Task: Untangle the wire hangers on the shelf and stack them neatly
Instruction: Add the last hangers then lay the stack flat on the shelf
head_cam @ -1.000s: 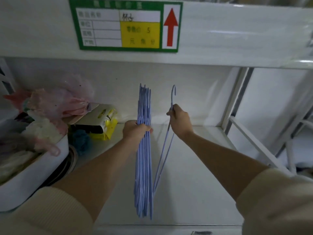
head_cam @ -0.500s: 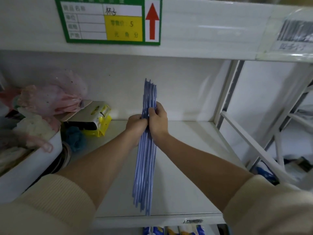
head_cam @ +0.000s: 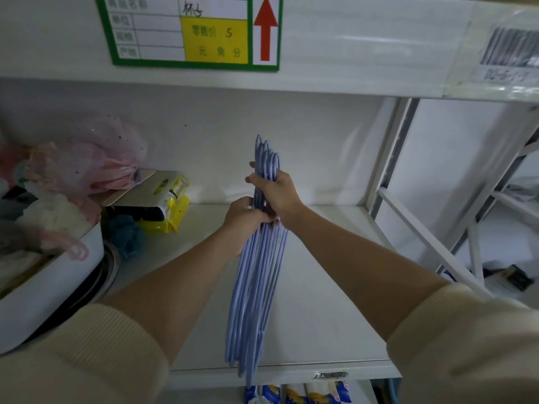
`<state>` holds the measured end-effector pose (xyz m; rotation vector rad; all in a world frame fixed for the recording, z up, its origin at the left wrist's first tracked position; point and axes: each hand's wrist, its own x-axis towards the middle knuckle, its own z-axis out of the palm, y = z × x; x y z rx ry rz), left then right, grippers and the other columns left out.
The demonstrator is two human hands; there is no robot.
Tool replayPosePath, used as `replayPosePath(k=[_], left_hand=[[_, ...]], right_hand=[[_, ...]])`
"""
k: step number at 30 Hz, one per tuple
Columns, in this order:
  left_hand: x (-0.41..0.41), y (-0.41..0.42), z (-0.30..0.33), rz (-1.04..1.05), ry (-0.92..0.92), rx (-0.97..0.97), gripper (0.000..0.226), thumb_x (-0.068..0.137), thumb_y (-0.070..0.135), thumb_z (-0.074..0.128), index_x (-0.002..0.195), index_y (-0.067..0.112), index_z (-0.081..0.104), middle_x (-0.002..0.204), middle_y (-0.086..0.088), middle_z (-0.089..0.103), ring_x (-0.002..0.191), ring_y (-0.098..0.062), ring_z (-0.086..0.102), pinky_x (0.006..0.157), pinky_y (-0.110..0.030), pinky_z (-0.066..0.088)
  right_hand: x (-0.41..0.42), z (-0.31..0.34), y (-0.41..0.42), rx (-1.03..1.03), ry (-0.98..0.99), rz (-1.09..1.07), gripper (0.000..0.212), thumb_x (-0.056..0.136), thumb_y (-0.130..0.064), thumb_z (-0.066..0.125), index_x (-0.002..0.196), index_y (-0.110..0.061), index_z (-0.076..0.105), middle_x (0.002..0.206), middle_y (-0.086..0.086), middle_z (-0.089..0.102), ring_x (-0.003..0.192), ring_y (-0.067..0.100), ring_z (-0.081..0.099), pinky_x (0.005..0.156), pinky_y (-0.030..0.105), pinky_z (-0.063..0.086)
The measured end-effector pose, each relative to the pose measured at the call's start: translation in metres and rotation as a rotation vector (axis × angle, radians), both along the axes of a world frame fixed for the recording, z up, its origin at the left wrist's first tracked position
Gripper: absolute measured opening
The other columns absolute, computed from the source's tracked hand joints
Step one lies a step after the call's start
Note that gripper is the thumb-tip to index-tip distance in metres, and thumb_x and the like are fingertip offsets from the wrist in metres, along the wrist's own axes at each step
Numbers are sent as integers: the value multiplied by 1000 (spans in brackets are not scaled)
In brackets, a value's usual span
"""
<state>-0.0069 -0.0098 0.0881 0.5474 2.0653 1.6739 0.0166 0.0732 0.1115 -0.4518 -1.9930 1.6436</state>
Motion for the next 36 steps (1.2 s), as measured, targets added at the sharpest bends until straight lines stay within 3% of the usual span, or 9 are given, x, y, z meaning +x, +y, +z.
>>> replayPosePath(k=[2, 6, 11, 16, 23, 26, 30, 34, 36], left_hand=[[0, 2, -4, -38, -13, 35, 13, 80, 3, 72, 87, 7, 61, 65, -5, 71, 51, -10, 67, 51, -21, 51], [-5, 0, -6, -126, -26, 41, 26, 84, 6, 70, 108, -3, 64, 77, -8, 74, 56, -5, 71, 56, -20, 56], [-8, -4, 11, -338, -289, -76, 8, 94, 9, 60, 101, 7, 62, 82, -7, 73, 59, -14, 70, 50, -23, 58], [-22, -9, 21, -455, -119, -454, 19, 93, 28, 63, 89, 11, 69, 74, 3, 75, 63, -8, 71, 61, -22, 56], [-25, -6, 16, -481, 0, -363, 29, 92, 17, 62, 65, 8, 65, 52, 4, 65, 51, -9, 59, 59, -21, 45], [-20, -1, 21, -423, 31, -330, 13, 88, 15, 65, 79, 7, 64, 59, -2, 64, 55, -14, 58, 54, -20, 47], [-12, 2, 23, -426, 444, -686, 34, 79, 26, 67, 107, 17, 51, 84, -3, 56, 68, -18, 54, 60, -27, 42], [-1, 10, 13, -231, 860, -904, 34, 88, 13, 51, 122, 8, 46, 107, -12, 58, 96, -32, 60, 71, -35, 42], [2, 14, 7, -120, 917, -933, 35, 93, 10, 46, 128, 7, 44, 117, -14, 59, 109, -35, 60, 74, -37, 41]], right_hand=[[6, 12, 8, -60, 43, 111, 34, 95, -8, 52, 128, -6, 58, 122, 20, 64, 112, 30, 61, 96, 37, 52], [11, 24, 22, -159, 77, 268, 28, 98, -9, 45, 121, -2, 61, 92, 10, 66, 91, 21, 65, 73, 17, 55], [4, 23, 20, -136, 97, 26, 22, 97, -13, 49, 82, -12, 64, 75, 4, 64, 68, 16, 59, 78, 36, 45], [8, 20, 22, -105, 115, -59, 26, 98, -17, 48, 111, -2, 65, 77, 2, 65, 61, 13, 54, 59, 21, 44], [18, 39, 20, -271, 125, -61, 27, 98, -12, 41, 108, 2, 63, 113, 22, 69, 83, 21, 61, 81, 32, 42], [18, 40, 20, -287, 133, -133, 26, 96, -6, 41, 103, 5, 64, 98, 18, 70, 81, 23, 61, 80, 30, 41], [12, 41, 20, -325, 133, -219, 27, 91, -4, 47, 68, -11, 60, 65, 5, 61, 62, 17, 55, 69, 24, 41], [8, 44, 12, -244, 68, -264, 34, 92, -9, 48, 60, -16, 57, 69, 5, 65, 76, 23, 49, 66, 30, 45], [7, 50, 8, -216, 25, -255, 34, 94, -11, 45, 63, -13, 59, 74, 3, 67, 79, 21, 49, 81, 42, 52]])
